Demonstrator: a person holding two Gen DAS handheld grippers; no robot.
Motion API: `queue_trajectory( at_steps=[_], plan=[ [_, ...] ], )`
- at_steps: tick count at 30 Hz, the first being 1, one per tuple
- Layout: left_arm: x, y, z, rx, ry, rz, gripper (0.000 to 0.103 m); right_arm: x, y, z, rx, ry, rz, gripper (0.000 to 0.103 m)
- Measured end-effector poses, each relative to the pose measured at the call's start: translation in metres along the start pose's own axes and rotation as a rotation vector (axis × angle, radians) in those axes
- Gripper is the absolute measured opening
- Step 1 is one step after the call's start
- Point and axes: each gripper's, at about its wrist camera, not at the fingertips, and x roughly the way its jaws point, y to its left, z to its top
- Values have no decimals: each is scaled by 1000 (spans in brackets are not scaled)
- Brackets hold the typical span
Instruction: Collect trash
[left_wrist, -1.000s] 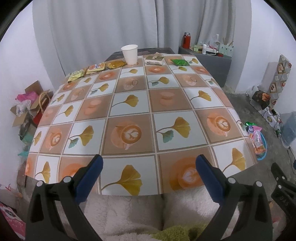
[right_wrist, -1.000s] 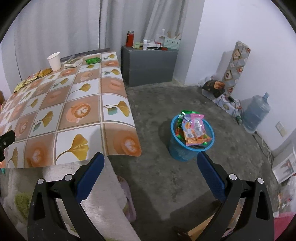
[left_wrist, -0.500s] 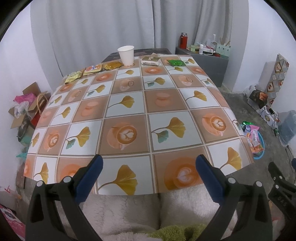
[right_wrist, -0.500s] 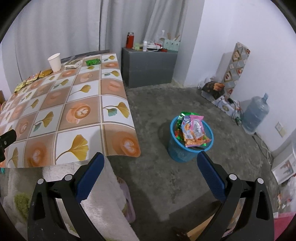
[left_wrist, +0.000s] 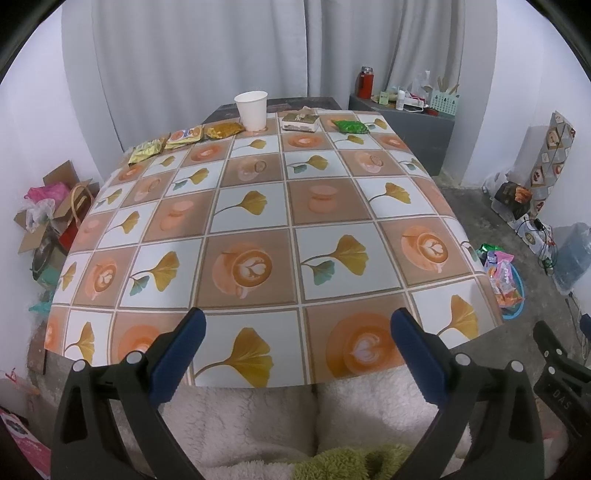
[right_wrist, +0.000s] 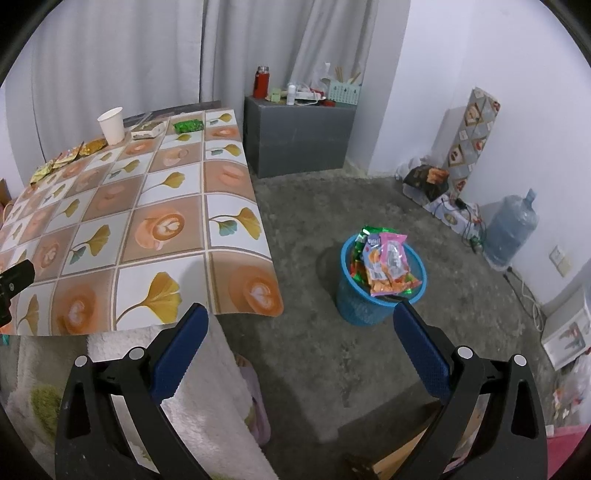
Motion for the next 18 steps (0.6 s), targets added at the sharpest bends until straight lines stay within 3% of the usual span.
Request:
queue_trajectory(
  at_steps=[18],
  plan=[
    [-1,-1,0,2,4,-5,98,0,0,1,-1,0,1,96]
  ],
)
